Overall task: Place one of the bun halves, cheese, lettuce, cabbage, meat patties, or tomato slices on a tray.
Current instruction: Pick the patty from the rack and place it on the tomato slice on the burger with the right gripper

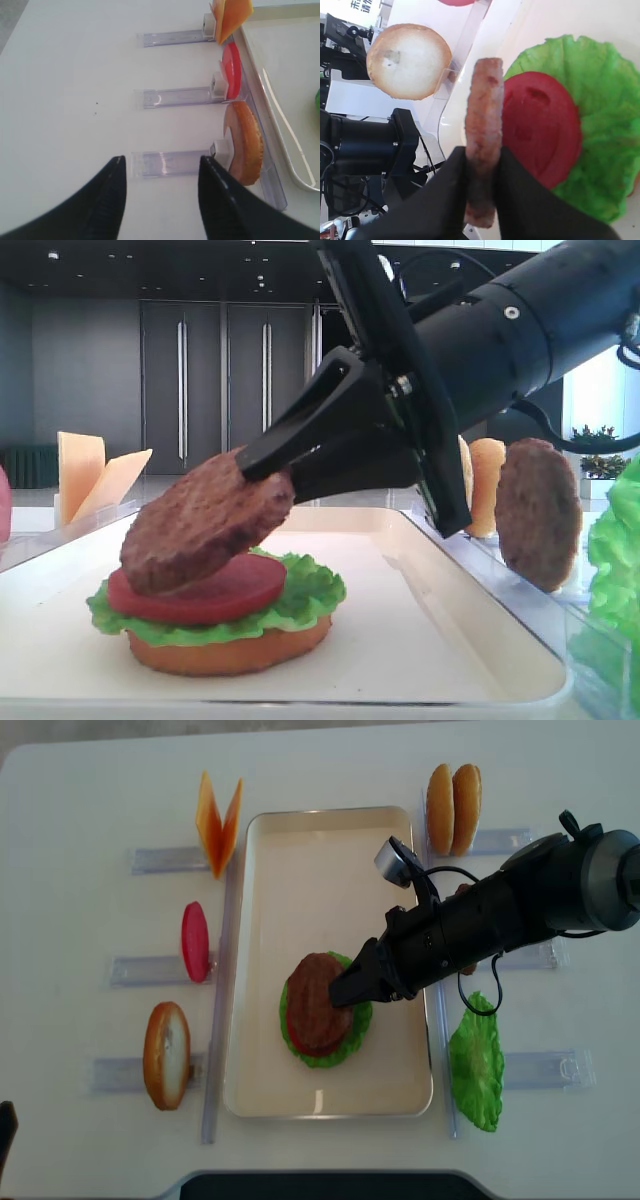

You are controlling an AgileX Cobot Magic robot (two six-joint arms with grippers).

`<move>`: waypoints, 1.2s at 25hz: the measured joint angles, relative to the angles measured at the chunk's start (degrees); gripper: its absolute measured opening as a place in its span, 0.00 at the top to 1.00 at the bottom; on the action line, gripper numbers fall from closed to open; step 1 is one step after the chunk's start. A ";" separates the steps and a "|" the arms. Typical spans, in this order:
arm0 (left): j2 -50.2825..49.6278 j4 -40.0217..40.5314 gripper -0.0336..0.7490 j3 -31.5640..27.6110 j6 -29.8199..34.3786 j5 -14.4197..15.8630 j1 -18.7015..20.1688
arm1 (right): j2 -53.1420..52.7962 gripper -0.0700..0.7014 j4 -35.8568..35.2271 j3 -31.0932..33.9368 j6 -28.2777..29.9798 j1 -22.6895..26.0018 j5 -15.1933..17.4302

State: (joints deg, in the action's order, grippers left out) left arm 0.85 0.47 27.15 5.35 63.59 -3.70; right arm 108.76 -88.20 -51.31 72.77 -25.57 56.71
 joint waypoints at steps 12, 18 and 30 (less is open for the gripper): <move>0.00 0.00 0.50 0.00 0.00 0.00 0.00 | -0.62 0.56 0.30 0.00 -1.36 0.00 -0.48; 0.00 0.00 0.50 0.00 0.00 0.00 0.00 | -2.41 0.52 1.89 0.00 -1.63 0.00 -1.72; 0.00 0.00 0.50 0.00 0.00 0.00 0.00 | -8.75 0.47 9.24 0.00 -5.08 0.00 -10.83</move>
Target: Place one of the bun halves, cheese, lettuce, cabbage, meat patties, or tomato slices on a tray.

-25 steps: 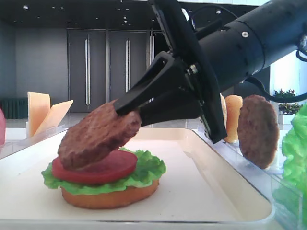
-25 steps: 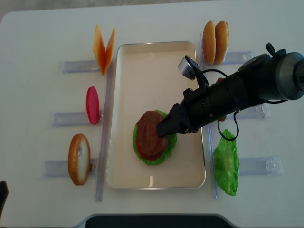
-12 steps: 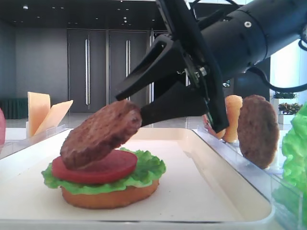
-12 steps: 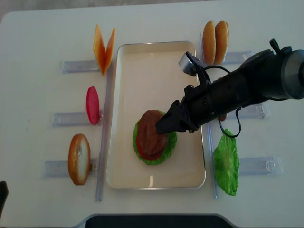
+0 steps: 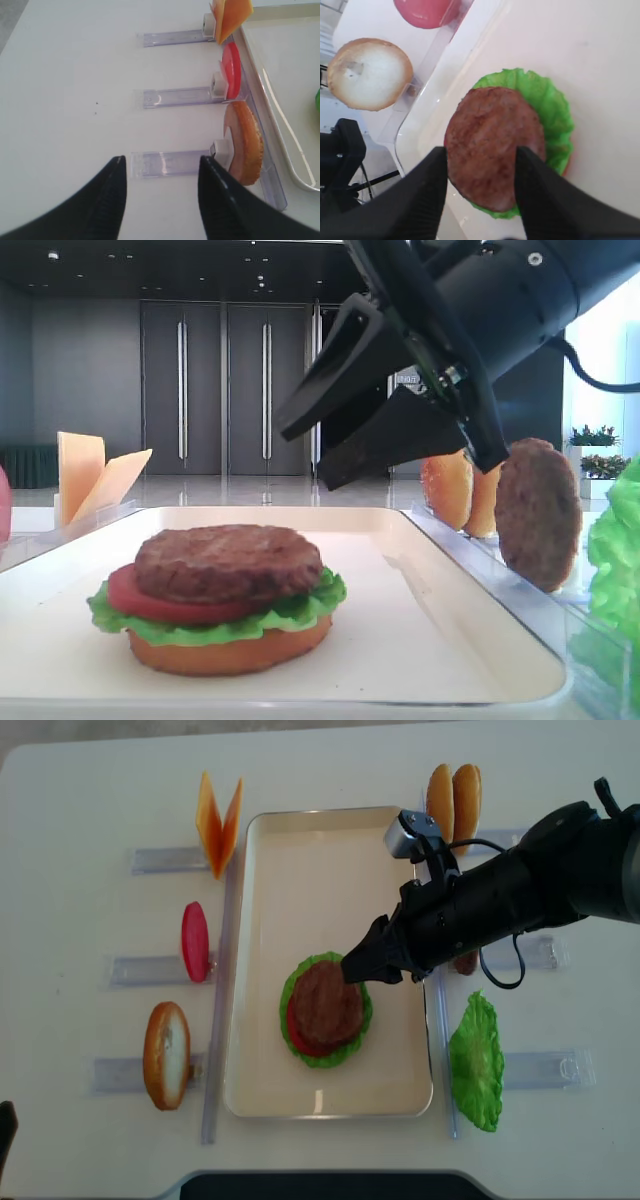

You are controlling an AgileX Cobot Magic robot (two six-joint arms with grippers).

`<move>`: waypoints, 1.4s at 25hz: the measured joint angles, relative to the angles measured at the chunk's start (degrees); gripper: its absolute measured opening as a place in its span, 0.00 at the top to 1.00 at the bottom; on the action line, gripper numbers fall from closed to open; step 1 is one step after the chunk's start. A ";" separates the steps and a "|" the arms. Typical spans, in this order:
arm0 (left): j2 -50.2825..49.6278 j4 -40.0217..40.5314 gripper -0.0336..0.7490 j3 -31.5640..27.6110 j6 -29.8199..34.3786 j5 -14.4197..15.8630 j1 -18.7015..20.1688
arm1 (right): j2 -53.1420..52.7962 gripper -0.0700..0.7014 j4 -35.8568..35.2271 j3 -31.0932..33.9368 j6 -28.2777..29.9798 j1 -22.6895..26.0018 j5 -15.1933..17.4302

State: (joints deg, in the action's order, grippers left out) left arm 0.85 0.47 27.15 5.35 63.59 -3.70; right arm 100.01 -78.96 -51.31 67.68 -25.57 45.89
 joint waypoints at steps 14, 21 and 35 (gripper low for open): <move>0.00 0.00 0.51 0.00 0.00 0.00 0.00 | -22.33 0.47 51.90 0.00 -42.46 0.32 -5.15; 0.00 0.00 0.51 0.00 0.00 0.00 0.00 | -27.49 0.47 76.07 0.00 -63.09 10.90 12.93; 0.00 0.00 0.52 0.00 0.00 0.00 0.00 | -28.27 0.47 78.96 0.00 -67.68 28.87 21.53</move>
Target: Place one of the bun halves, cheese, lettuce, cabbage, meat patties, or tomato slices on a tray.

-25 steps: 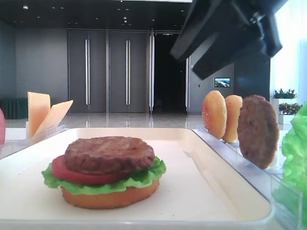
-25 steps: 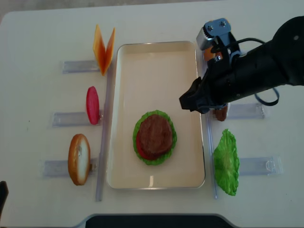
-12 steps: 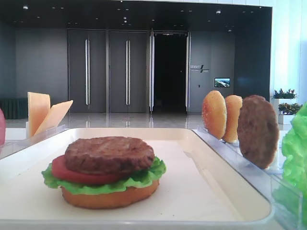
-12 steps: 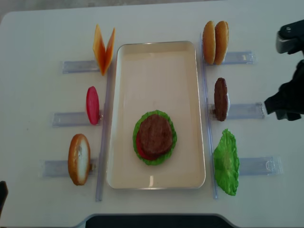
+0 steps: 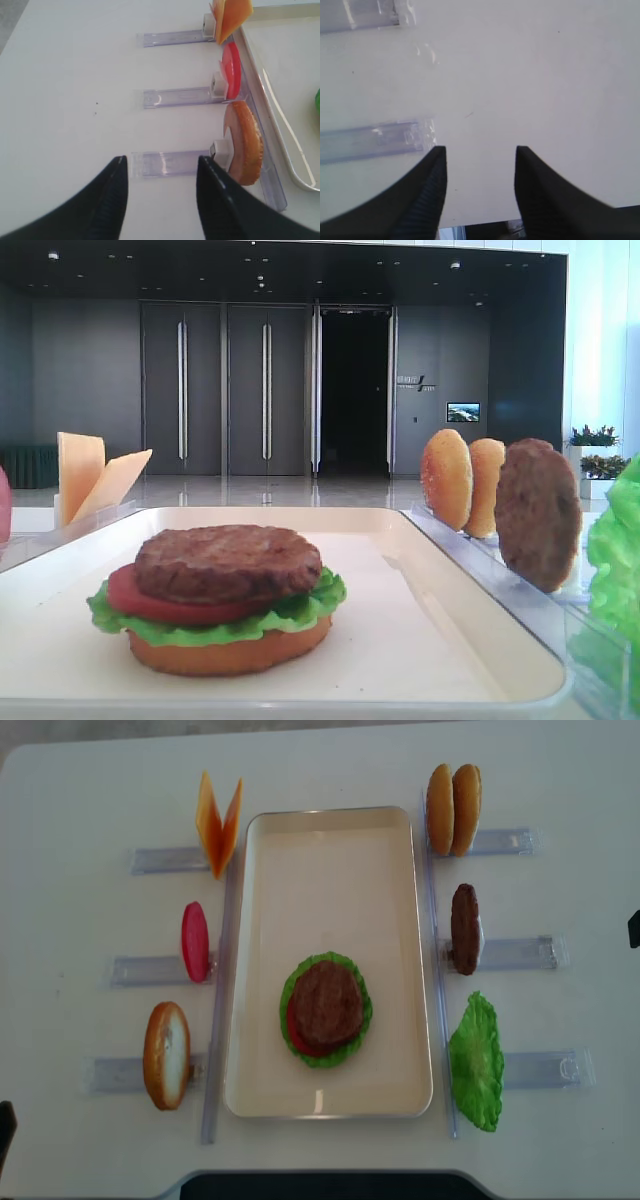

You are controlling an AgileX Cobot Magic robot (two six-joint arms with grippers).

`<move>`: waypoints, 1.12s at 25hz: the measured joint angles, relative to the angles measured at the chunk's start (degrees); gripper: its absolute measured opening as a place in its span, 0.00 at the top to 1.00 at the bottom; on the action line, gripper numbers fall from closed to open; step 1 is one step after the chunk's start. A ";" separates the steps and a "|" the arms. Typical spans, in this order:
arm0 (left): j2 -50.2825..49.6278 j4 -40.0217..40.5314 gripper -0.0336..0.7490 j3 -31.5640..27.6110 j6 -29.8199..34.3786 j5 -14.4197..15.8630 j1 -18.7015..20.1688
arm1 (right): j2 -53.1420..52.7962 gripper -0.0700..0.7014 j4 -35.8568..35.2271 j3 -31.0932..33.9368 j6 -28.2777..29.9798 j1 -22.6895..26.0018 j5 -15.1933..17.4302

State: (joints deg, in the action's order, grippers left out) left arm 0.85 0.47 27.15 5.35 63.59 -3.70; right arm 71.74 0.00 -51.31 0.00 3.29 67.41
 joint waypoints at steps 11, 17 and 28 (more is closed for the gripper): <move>0.00 0.00 0.52 0.00 0.00 0.00 0.00 | -1.78 0.52 0.00 0.00 -2.00 0.06 0.92; 0.00 0.00 0.52 0.00 0.00 0.00 0.00 | -10.50 0.53 0.00 0.00 -2.11 0.06 0.39; 0.00 0.00 0.52 0.00 0.00 0.00 0.00 | -39.53 0.53 0.00 9.65 -2.11 0.06 -2.75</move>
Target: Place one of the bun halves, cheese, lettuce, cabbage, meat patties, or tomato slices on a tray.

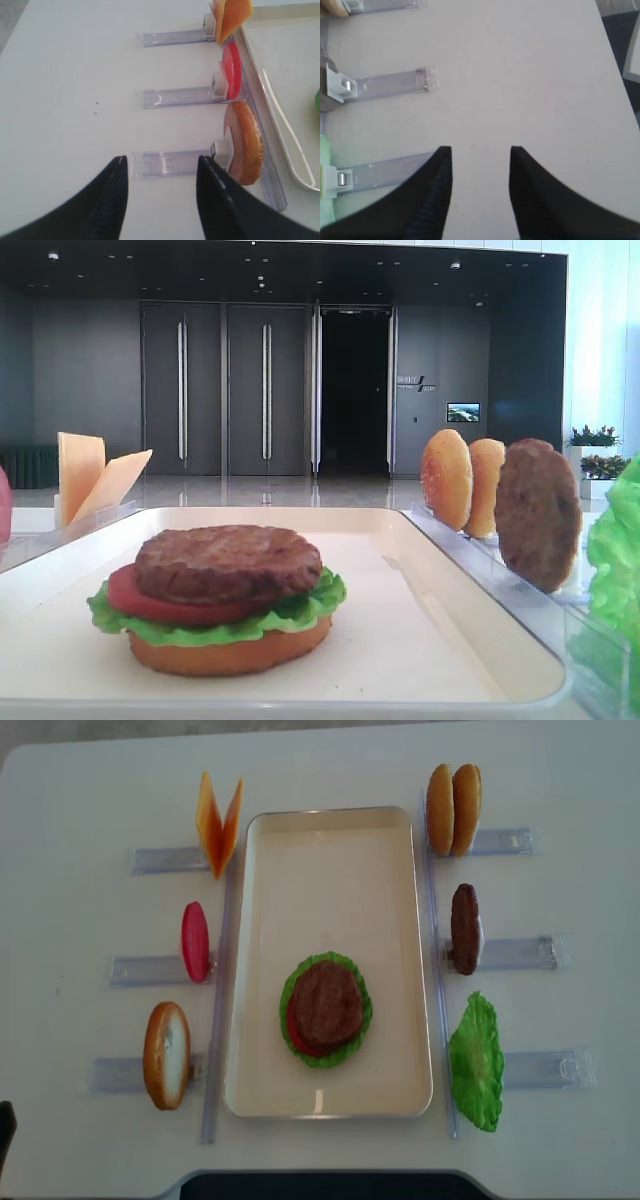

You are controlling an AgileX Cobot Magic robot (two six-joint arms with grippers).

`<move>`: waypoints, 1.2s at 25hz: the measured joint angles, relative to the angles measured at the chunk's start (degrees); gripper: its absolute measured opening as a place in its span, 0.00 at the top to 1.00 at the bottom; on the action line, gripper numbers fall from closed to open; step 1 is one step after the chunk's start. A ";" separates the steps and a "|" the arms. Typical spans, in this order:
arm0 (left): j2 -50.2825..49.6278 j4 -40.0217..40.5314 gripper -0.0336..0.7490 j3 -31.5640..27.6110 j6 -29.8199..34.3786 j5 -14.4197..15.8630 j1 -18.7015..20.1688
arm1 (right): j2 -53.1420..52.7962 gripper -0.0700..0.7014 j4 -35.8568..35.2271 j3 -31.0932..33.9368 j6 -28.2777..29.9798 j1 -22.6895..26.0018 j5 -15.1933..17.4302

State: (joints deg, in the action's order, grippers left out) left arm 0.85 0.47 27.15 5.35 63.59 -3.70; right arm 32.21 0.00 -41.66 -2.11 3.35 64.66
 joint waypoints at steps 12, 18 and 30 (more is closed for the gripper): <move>0.00 0.23 0.52 0.00 -0.78 0.00 0.00 | -29.56 0.53 0.00 12.74 0.14 0.00 0.75; 0.00 0.28 0.52 0.00 -0.78 0.00 0.00 | -32.61 0.53 0.00 13.10 1.28 0.00 0.56; 0.00 0.28 0.58 0.00 -0.92 0.00 0.00 | -32.63 0.53 0.00 13.10 1.66 0.00 0.51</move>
State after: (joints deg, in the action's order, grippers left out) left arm 0.85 0.75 27.15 4.43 63.59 -3.70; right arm -0.41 0.00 -28.56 -0.46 3.35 65.17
